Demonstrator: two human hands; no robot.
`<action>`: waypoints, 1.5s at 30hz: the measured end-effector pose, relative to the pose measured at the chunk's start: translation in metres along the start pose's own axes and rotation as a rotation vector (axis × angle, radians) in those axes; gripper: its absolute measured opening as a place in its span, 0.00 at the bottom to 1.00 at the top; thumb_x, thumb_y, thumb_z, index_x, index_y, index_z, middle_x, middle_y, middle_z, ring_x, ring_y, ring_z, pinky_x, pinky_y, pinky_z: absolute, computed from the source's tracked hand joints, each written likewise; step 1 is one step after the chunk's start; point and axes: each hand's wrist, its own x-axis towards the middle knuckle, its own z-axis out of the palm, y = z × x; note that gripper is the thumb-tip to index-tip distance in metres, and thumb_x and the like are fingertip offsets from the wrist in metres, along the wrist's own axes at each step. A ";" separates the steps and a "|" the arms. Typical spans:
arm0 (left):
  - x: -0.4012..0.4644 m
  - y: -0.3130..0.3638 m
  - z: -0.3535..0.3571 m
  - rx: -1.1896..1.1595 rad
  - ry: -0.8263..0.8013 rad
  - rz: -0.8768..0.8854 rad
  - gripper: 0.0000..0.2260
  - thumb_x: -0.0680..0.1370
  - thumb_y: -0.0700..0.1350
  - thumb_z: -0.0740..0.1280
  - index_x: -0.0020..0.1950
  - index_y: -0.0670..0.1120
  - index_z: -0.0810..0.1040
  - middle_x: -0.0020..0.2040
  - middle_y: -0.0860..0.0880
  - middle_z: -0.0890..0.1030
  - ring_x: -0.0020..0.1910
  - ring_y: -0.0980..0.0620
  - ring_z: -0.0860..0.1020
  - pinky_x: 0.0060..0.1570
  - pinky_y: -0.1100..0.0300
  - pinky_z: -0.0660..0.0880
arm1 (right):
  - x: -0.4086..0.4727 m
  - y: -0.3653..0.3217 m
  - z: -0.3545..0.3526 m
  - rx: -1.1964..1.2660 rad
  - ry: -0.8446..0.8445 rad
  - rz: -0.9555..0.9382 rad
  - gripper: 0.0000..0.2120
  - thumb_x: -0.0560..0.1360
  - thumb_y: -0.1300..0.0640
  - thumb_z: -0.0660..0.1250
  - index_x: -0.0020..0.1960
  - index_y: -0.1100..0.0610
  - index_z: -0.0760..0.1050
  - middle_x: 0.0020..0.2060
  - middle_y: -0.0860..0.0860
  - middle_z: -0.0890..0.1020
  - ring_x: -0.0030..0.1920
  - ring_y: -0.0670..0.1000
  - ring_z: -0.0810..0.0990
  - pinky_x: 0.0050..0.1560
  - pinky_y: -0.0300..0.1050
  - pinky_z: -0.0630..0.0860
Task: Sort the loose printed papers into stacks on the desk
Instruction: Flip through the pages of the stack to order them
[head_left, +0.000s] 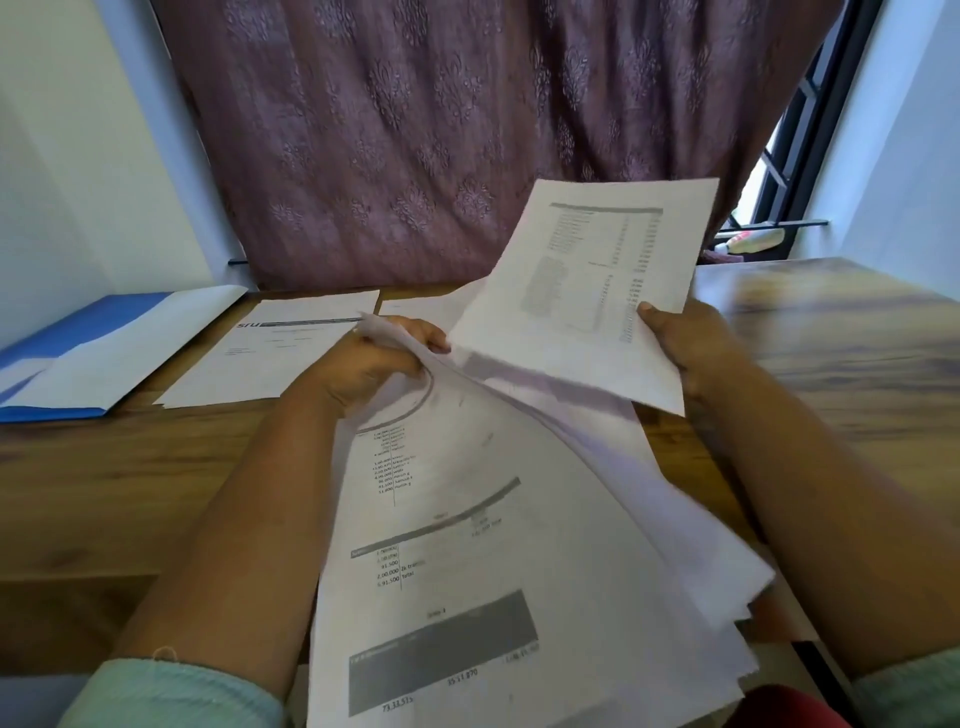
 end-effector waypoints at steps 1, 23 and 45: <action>-0.001 -0.001 -0.005 -0.100 0.036 0.025 0.09 0.64 0.36 0.70 0.33 0.49 0.85 0.44 0.50 0.85 0.51 0.50 0.81 0.54 0.59 0.76 | -0.003 -0.003 -0.003 -0.111 -0.008 -0.084 0.10 0.80 0.58 0.64 0.61 0.55 0.73 0.51 0.50 0.81 0.40 0.46 0.80 0.30 0.37 0.77; 0.002 -0.010 0.030 0.409 -0.129 -0.217 0.22 0.69 0.50 0.79 0.60 0.56 0.76 0.55 0.55 0.81 0.54 0.50 0.80 0.55 0.53 0.77 | -0.075 0.008 0.016 -0.936 -0.312 -0.229 0.10 0.81 0.55 0.61 0.58 0.53 0.78 0.56 0.52 0.80 0.53 0.54 0.80 0.59 0.51 0.78; 0.014 -0.017 0.032 0.451 -0.126 -0.235 0.28 0.67 0.49 0.80 0.64 0.55 0.74 0.60 0.55 0.79 0.59 0.51 0.78 0.59 0.51 0.78 | -0.001 0.025 0.024 -0.517 -0.133 -0.171 0.07 0.72 0.57 0.75 0.43 0.58 0.78 0.38 0.50 0.82 0.36 0.48 0.79 0.40 0.39 0.76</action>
